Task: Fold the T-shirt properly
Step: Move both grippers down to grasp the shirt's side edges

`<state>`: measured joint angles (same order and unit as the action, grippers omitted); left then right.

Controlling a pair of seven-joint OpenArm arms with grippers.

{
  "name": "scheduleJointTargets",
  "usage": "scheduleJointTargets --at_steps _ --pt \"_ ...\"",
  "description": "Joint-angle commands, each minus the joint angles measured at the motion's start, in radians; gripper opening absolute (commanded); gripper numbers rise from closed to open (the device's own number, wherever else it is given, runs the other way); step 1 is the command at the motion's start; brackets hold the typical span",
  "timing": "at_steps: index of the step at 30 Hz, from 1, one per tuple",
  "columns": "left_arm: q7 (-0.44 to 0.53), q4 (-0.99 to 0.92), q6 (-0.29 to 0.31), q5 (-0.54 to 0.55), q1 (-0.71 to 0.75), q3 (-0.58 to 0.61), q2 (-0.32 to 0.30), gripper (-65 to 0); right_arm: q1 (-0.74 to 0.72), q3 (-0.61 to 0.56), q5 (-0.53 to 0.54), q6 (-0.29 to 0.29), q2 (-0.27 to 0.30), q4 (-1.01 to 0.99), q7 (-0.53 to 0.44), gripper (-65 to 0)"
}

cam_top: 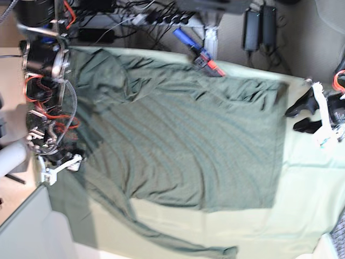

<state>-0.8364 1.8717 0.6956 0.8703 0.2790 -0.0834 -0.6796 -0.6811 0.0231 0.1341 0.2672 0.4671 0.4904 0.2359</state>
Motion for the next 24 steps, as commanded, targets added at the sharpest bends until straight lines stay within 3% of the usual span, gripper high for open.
scheduleJointTargets --at_steps 1,8,14,18,21,24 --pt "0.033 0.01 0.003 0.002 -0.01 -0.009 -0.018 -34.7 -0.03 -0.014 -0.004 -0.002 0.023 0.012 -0.032 -21.4" --pt "0.051 0.009 0.003 -0.026 -0.01 -0.009 -0.018 -34.7 -0.025 -0.033 -0.01 -0.014 0.05 0.013 -0.035 -21.4" --pt "0.055 0.009 0.003 -0.026 -0.01 -0.009 -0.018 -34.7 -0.024 0.004 0.05 -0.012 0.085 0.012 -0.034 -21.4" --pt "0.069 0.005 0.003 -0.026 -0.01 -0.009 -0.018 -34.6 -0.008 0.019 0.072 0.067 0.077 0.012 -0.031 -21.4" --pt "0.105 -0.046 0.003 -0.027 -0.014 -0.008 -0.016 -33.9 0.015 0.019 0.087 0.074 0.064 0.012 -0.031 -21.4" --pt "0.167 -0.14 0.003 -0.026 -0.04 -0.008 -0.015 -29.3 0.031 0.019 0.087 0.078 0.048 0.012 -0.03 -21.4"
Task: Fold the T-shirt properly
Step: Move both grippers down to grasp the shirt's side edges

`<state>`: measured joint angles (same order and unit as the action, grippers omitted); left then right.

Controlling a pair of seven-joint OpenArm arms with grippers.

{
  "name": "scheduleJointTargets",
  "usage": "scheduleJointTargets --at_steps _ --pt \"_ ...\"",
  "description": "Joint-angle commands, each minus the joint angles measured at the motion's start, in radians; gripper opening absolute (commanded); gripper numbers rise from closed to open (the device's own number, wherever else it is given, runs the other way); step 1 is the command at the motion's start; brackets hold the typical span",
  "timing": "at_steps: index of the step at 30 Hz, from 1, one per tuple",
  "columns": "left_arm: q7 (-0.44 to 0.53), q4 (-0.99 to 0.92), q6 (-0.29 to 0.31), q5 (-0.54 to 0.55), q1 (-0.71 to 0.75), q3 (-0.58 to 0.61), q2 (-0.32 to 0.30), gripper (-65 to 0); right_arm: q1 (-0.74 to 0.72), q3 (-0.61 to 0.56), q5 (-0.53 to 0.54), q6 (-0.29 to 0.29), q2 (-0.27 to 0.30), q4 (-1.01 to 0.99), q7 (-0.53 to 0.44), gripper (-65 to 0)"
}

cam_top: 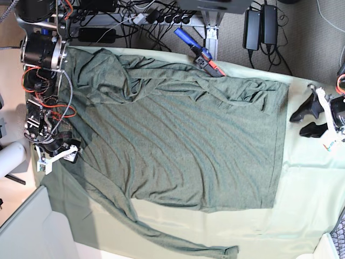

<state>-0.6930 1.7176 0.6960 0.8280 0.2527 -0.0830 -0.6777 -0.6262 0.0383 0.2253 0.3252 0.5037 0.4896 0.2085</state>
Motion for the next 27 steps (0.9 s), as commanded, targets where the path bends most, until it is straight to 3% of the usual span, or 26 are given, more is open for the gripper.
scheduleJointTargets --at_steps 1,6,12,20,27 --pt "0.05 -0.021 0.002 0.017 -0.031 -0.009 -0.014 -28.8 -0.024 0.003 -0.005 0.023 0.005 0.013 -0.002 -21.4" --pt "0.113 -0.171 0.002 0.017 -0.163 0.019 0.005 -28.8 -0.025 0.003 0.023 0.039 -0.019 0.018 0.006 -21.6" --pt "0.184 -0.357 0.002 0.001 -0.356 0.133 0.016 -28.8 -0.024 0.003 0.029 0.042 -0.052 0.019 0.031 -21.6" --pt "0.249 -0.703 0.002 -0.13 -0.629 0.261 0.171 -28.8 -0.024 0.003 0.029 0.042 -0.058 0.019 0.032 -21.6" --pt "0.413 -1.022 0.002 -0.308 -0.769 0.299 0.282 -28.8 -0.024 0.003 0.026 0.042 -0.058 0.019 0.031 -21.6"
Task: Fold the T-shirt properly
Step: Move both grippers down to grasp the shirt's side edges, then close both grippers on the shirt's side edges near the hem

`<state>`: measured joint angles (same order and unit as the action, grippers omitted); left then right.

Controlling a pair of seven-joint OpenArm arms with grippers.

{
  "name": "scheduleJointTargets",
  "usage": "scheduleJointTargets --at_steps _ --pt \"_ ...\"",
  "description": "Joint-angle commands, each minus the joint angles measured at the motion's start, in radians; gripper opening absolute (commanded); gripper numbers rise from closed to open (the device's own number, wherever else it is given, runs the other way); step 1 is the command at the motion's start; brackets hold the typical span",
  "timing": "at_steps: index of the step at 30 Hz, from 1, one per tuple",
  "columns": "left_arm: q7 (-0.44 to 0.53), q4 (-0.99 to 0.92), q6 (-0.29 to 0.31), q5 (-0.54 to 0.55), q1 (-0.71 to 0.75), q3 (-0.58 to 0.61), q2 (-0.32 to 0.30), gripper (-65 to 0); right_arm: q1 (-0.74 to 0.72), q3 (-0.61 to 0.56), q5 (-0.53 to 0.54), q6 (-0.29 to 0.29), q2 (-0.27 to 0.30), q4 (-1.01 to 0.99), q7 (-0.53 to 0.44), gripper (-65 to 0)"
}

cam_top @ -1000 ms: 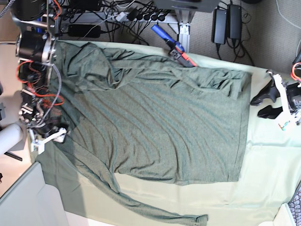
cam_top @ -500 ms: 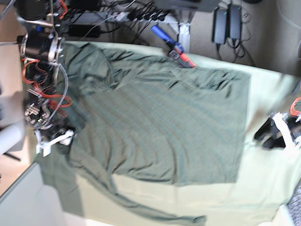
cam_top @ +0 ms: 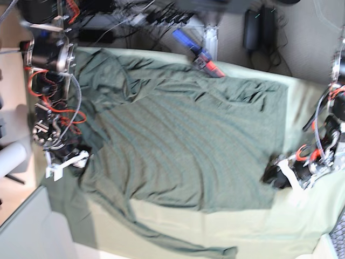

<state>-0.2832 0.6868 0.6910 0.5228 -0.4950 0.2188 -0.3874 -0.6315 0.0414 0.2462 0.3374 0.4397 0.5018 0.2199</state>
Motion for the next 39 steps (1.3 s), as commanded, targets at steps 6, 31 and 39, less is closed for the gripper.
scheduleJointTargets --at_steps 6,31,39 --pt "0.034 -0.026 0.007 -0.042 -0.032 -0.003 0.007 -28.9 -0.019 0.0 0.0 0.029 0.006 0.007 0.005 -22.5" --pt "0.013 -0.017 0.007 -0.036 -0.008 -0.003 -0.073 -63.7 0.176 0.006 0.053 0.029 0.123 0.401 0.099 -65.0" --pt "-0.029 0.0 0.007 0.019 0.014 -0.003 -0.079 -63.7 0.315 0.103 0.053 0.029 0.153 0.564 0.1 -65.0"
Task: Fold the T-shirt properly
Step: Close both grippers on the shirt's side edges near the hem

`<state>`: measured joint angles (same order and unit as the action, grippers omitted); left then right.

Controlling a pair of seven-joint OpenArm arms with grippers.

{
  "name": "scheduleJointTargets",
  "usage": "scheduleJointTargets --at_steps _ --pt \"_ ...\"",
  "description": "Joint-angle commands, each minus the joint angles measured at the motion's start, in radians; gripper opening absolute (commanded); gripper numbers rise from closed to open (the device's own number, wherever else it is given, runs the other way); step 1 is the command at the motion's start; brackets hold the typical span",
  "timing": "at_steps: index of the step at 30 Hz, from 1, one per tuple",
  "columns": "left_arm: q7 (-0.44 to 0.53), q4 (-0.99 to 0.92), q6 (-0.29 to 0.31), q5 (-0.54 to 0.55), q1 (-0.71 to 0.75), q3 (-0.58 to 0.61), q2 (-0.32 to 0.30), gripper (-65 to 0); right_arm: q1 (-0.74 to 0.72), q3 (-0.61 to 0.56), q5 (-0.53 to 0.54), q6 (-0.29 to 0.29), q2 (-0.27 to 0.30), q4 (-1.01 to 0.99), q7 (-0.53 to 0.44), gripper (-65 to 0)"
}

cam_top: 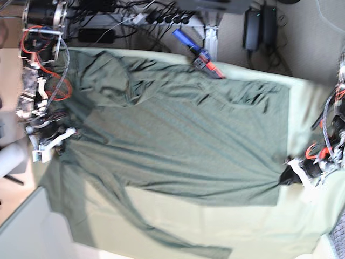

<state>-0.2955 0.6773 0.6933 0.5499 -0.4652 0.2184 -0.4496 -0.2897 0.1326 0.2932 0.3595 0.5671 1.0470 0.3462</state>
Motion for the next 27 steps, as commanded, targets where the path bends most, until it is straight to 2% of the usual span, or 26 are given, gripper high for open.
scheduleJointTargets --at_steps 1,5,8,14,25,26,27 --pt "-0.019 0.019 0.005 -0.008 -0.013 -0.003 -0.017 -63.7 -0.014 0.03 0.006 0.008 0.027 0.026 -0.024 -65.0" --pt "-0.058 0.068 0.005 -0.007 0.013 -0.003 -0.019 -63.7 0.022 0.085 0.034 0.008 0.032 0.041 -0.018 -65.0" --pt "-0.061 0.125 0.005 -0.007 0.041 -0.003 -0.025 -63.7 0.031 0.113 0.056 0.008 0.032 0.041 0.03 -65.0" --pt "-0.066 0.231 0.005 -0.008 0.1 -0.003 -0.049 -63.5 0.076 0.163 0.067 0.007 0.034 0.043 0.032 -65.0" --pt "-0.105 0.238 0.005 -0.007 0.106 -0.003 -0.058 -62.3 0.138 0.181 0.118 0.007 0.029 0.044 0.032 -65.0" --pt "-0.105 0.238 0.005 -0.007 0.106 -0.003 -0.058 -59.3 0.138 0.181 0.118 0.007 0.029 0.044 0.032 -62.0" --pt "-0.105 0.238 0.005 -0.007 0.106 -0.003 -0.058 -55.2 0.138 0.182 0.117 0.007 0.029 0.044 0.032 -53.4"
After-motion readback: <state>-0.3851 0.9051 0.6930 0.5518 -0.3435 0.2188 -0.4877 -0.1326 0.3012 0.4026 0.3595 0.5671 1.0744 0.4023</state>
